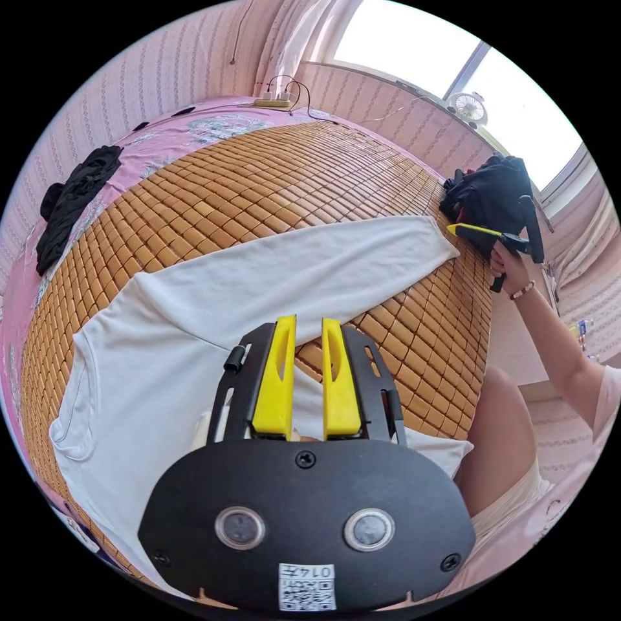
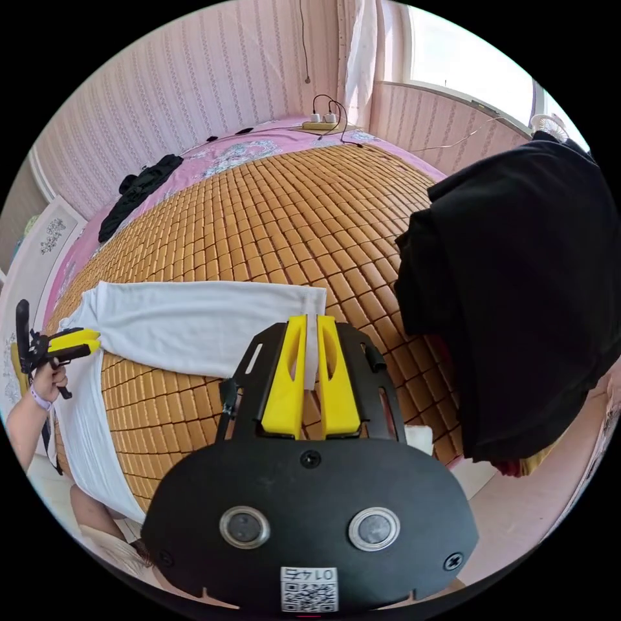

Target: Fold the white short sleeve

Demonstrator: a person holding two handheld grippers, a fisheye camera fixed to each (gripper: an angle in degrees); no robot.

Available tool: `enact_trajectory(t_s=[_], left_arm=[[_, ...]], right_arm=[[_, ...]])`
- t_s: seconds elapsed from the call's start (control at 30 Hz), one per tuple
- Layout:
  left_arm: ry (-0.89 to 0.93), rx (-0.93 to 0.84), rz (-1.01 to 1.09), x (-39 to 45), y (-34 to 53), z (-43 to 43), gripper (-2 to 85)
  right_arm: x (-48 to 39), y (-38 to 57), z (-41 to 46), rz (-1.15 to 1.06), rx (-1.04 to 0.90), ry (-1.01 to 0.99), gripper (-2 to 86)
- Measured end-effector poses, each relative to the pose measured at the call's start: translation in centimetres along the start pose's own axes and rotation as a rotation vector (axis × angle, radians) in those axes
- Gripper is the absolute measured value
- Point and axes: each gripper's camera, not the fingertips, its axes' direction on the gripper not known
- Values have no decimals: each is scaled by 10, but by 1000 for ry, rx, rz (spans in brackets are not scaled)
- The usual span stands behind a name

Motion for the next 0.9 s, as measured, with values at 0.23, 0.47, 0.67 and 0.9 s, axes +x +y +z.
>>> enact_trajectory(t_s=[0.23, 0.47, 0.67, 0.9], left_arm=[[-5, -49, -53, -4, 16, 22, 71], [107, 147, -90, 0, 128, -62, 80], [-91, 103, -440, -20, 356, -150, 78], [-356, 267, -1060, -31, 606, -240, 77]], right_arm=[[2, 43, 32, -48, -123, -64, 8], [-22, 101, 14, -101, -61, 22, 1], [-115, 180, 2, -260, -54, -126, 5], [-318, 255, 32, -615, -194, -388, 50]])
